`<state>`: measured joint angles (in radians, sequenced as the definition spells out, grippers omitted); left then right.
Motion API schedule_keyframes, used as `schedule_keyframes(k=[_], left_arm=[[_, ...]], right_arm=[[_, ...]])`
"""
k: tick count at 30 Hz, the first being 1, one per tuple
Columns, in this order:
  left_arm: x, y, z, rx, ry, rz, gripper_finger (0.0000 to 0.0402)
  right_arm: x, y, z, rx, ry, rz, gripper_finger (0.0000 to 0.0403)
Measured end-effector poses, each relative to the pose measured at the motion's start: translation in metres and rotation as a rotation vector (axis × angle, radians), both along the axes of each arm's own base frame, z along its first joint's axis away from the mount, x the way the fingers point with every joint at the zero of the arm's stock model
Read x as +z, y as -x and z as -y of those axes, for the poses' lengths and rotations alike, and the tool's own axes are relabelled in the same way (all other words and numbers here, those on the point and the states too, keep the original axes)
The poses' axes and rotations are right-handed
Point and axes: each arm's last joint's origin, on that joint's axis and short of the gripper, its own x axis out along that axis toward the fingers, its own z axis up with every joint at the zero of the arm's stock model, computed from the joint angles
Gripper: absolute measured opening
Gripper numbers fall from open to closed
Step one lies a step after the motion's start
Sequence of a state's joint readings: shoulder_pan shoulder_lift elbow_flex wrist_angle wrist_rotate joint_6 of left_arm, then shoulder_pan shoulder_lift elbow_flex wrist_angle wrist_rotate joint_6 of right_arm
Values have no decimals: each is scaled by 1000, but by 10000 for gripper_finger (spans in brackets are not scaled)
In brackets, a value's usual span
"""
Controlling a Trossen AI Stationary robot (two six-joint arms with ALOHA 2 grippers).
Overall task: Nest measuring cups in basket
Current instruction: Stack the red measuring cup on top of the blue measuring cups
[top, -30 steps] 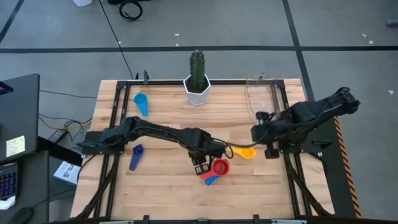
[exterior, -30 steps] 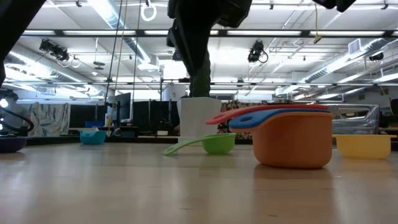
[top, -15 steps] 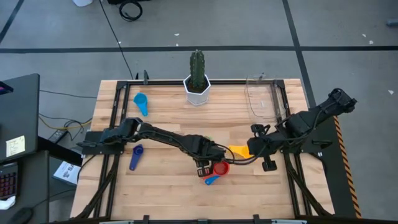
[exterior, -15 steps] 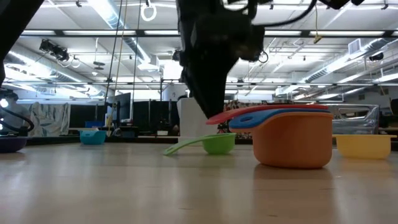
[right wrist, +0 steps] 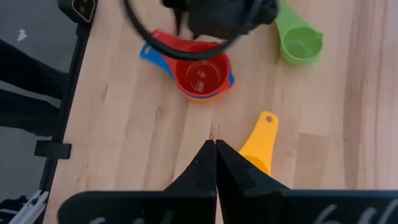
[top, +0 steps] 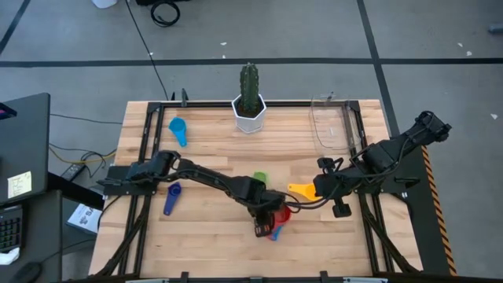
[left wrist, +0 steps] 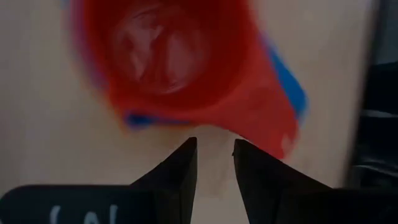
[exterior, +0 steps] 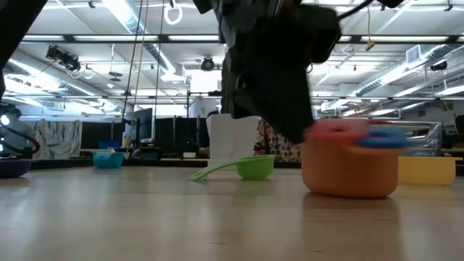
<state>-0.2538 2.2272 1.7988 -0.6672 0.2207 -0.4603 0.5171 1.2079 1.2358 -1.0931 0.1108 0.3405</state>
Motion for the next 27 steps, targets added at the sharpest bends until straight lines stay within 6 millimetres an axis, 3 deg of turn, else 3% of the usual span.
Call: schedule_keyframes(k=[5,13,22,27], left_arm=[[1,0,9,-13,20,16,109],[5,15,-11,83,-65,-146,109],[9,13,-32,137,-138,-133,109],[10,5,-48,101,-181,-63,109]], right_arm=[[0,0,0,2,5,-5,1],[-7,0,0,-85,-18,-67,1],[-55,-17,-11,-232,-203,8,1],[-85,-16,-17,-339,-311,11,1]])
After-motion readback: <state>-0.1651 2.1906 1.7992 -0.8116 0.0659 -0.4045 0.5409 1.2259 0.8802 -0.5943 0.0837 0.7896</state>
